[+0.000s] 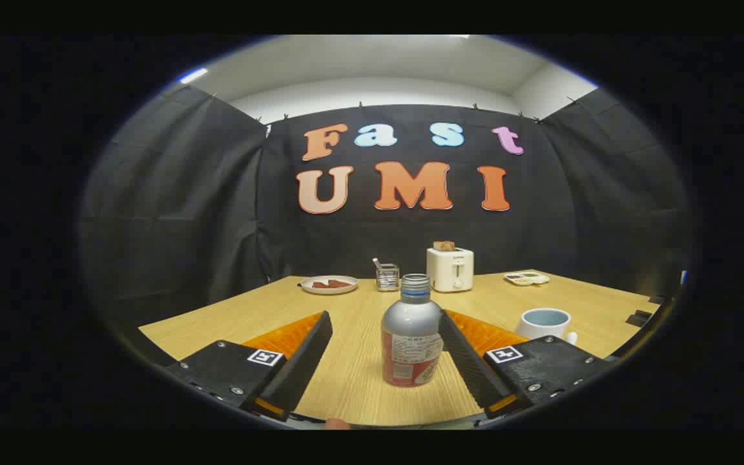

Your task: Take the bottle from table, then pour the juice into the cup, finally place the bottle on the coaster

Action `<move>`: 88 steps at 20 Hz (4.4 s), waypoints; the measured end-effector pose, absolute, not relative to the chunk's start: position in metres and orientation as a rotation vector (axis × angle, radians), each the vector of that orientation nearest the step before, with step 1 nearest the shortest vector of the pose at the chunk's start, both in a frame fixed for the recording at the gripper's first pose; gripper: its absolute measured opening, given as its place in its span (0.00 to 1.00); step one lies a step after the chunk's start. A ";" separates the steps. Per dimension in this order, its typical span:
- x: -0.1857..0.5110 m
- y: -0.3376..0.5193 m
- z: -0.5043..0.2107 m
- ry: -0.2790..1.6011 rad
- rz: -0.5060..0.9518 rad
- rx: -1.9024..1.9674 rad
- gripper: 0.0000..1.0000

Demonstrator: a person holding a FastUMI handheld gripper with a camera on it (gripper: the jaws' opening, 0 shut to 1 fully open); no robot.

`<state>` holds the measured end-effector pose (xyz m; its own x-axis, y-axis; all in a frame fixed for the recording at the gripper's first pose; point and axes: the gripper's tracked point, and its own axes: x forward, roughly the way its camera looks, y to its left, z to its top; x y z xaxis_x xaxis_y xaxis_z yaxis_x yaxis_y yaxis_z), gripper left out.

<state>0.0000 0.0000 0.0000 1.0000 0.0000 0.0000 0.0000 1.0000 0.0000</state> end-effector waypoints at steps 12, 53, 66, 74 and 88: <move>0.000 -0.004 0.015 -0.011 -0.052 0.006 0.98; 0.056 -0.031 -0.096 0.320 -0.143 -0.008 0.97; 0.056 -0.028 -0.053 0.216 -0.146 0.280 0.76; 0.060 -0.046 -0.036 0.181 -0.179 0.582 0.76; 0.068 -0.057 -0.032 0.171 -0.212 1.063 0.76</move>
